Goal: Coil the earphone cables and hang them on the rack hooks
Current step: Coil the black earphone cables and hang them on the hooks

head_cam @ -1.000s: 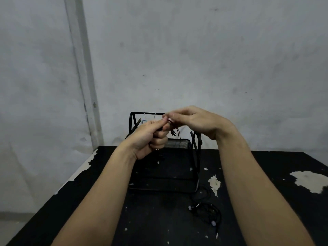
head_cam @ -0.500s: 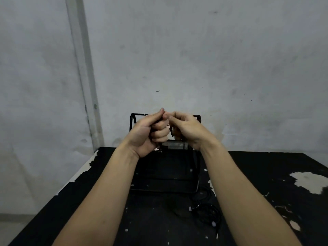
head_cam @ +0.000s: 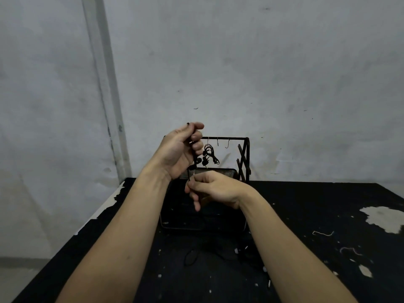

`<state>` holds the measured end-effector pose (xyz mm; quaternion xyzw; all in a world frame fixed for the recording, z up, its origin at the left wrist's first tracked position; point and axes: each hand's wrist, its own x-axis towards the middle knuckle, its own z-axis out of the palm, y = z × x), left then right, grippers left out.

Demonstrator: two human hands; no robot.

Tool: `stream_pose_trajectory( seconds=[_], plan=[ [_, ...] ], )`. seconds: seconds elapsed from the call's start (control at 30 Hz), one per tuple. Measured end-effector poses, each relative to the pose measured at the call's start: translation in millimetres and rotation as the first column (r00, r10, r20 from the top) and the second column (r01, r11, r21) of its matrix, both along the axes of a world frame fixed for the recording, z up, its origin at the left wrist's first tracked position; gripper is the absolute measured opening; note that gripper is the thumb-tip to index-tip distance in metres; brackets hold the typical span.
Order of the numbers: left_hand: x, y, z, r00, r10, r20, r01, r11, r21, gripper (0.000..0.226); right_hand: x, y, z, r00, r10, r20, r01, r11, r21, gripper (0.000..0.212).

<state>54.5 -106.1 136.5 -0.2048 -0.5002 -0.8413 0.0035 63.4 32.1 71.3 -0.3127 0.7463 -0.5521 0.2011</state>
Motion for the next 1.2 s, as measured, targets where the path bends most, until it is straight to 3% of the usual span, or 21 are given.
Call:
stream_pose_trajectory(
  seconds=[0.13, 0.23, 0.4, 0.53, 0.67, 0.87, 1.07, 1.2],
  plan=[
    [-5, 1, -5, 0.993, 0.117, -0.020, -0.118, 0.991, -0.063, 0.027, 5, 7, 9, 0.998, 0.063, -0.008, -0.061, 0.992, 0.115, 0.022],
    [-8, -2, -11, 0.983, 0.179, -0.033, -0.182, 0.972, -0.148, 0.029, 7, 20, 25, 0.999, 0.018, -0.050, -0.011, 0.988, 0.154, 0.023],
    [-1, -5, -17, 0.995, 0.097, -0.022, -0.099, 0.935, -0.341, 0.028, 13, 47, 60, 0.970, -0.051, -0.238, 0.126, 0.943, 0.309, 0.027],
    [4, -2, -18, 0.998, 0.059, -0.006, -0.056, 0.923, -0.380, 0.028, 19, 54, 77, 0.901, -0.134, -0.412, 0.291, 0.892, 0.347, 0.029],
    [6, 0, -21, 0.999, -0.023, -0.024, 0.008, 0.863, -0.505, 0.031, 19, 54, 82, 0.839, -0.234, -0.491, 0.365, 0.912, 0.188, 0.026],
    [17, 1, -19, 0.990, -0.130, 0.054, 0.139, 0.851, -0.507, 0.034, 16, 47, 88, 0.784, -0.270, -0.559, 0.350, 0.936, 0.038, 0.022],
    [23, -5, -20, 0.934, -0.336, 0.120, 0.357, 0.878, -0.318, 0.038, 1, 37, 81, 0.793, -0.343, -0.504, 0.306, 0.939, -0.157, 0.018],
    [26, -6, -18, 0.904, -0.421, 0.074, 0.426, 0.877, -0.223, 0.030, -10, 27, 68, 0.856, -0.372, -0.359, 0.265, 0.912, -0.312, 0.010]
  ],
)
